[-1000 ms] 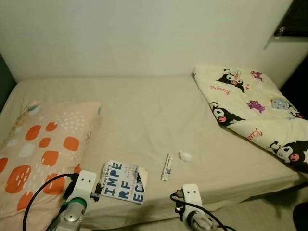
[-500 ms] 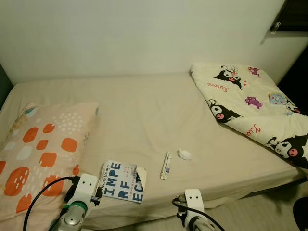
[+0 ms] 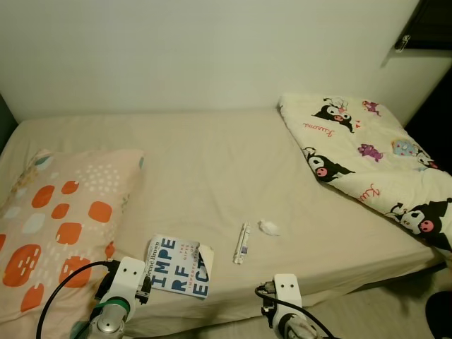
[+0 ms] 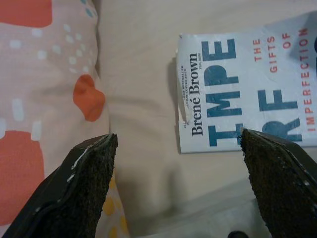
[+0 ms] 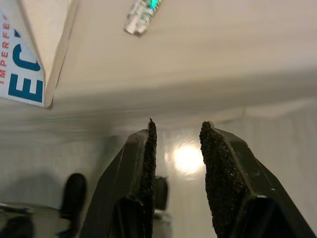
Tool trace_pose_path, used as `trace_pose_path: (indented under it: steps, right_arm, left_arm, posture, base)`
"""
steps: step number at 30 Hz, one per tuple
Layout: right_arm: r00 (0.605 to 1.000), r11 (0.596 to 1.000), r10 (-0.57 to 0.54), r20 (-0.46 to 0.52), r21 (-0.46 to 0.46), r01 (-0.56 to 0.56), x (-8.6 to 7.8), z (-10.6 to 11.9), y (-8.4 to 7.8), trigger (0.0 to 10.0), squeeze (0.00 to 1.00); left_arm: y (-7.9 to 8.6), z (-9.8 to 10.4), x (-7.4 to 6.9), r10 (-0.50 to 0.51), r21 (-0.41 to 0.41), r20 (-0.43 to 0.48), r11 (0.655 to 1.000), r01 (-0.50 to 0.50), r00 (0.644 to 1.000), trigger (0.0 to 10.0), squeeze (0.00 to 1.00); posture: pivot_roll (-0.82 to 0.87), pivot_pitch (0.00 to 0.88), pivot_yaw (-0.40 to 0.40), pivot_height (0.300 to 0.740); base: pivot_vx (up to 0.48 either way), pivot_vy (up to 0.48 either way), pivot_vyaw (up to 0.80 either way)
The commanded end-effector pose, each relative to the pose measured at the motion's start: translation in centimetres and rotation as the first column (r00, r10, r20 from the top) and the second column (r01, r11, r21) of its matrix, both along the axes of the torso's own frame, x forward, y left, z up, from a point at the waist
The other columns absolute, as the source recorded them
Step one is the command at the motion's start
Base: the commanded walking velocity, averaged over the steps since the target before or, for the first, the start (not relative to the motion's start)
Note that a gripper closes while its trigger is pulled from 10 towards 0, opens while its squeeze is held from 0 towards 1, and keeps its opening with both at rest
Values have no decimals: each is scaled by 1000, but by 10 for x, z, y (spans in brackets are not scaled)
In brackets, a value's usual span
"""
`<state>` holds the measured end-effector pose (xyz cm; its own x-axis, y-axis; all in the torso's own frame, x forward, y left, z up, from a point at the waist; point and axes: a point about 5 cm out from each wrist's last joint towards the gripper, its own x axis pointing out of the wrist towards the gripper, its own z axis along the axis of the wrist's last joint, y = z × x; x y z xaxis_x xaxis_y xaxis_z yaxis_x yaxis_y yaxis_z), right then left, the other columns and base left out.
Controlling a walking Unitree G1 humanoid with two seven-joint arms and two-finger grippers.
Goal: Clean up the room
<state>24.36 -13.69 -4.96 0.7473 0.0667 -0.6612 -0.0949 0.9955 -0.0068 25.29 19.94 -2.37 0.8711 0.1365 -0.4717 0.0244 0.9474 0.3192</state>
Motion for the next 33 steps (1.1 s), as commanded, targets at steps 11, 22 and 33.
trace_pose_path:
  steps: [11,22,33]
  right_arm:
    - [1000,1000,-9,30,23,8,4,4,1,10000,0]
    - [999,1000,27,18,14,-27,0,1,0,10000,0]
    - [998,998,55,-2,23,-55,-4,-2,4,10000,0]
  left_arm:
    - [-1,1,-1,3,-1,21,1000,-3,1000,10000,0]
    - [-4,-2,-5,4,-11,22,1000,-4,1000,10000,0]
    - [-2,-1,-6,29,-29,33,999,-28,999,10000,0]
  posture:
    - [83,0,-34,740]
    - [75,0,-38,740]
    - [78,0,-45,740]
  base:
    - [0,0,0]
    - [0,0,0]
    - [0,-262,364]
